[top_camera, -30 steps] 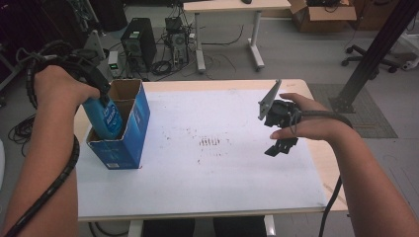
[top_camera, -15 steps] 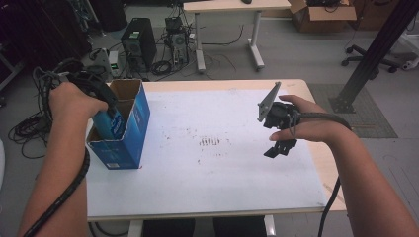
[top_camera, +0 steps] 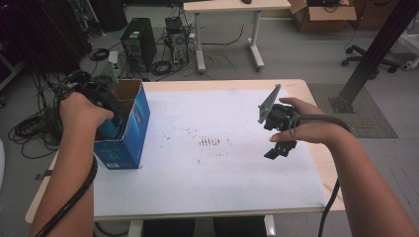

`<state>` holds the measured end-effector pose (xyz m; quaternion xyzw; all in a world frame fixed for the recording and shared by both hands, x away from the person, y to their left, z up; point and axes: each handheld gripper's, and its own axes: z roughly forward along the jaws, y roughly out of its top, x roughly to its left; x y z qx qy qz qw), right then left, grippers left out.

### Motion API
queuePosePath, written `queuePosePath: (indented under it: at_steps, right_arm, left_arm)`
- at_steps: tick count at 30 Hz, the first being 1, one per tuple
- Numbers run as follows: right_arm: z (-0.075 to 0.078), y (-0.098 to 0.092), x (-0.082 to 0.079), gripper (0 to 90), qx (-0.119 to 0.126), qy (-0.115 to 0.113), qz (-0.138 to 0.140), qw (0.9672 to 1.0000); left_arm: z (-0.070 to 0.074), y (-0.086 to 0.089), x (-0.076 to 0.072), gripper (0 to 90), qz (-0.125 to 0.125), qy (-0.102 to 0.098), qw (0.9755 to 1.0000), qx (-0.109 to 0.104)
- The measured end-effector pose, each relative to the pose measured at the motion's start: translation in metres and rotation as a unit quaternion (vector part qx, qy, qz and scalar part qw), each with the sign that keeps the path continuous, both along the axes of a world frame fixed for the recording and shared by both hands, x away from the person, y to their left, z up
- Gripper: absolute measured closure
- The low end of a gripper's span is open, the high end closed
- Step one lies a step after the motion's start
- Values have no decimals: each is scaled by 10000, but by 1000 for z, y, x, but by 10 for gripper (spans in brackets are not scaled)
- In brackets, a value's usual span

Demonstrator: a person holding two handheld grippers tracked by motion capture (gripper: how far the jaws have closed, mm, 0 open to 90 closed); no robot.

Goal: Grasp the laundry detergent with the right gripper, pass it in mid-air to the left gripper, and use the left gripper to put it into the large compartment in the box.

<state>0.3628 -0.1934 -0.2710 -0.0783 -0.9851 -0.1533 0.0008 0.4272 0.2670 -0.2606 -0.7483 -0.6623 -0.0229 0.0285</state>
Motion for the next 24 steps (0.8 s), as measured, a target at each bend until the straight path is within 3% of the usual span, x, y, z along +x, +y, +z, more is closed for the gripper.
queuePosePath:
  at_steps: [9,24]
  right_arm:
    - [0,0,-2,34,-7,-1,15,10000]
    - [-2,-1,-3,33,11,11,3,10000]
  left_arm:
    - [-15,-1,2,385,-40,80,9999,-50]
    - [-28,-1,4,385,-58,121,9999,-43]
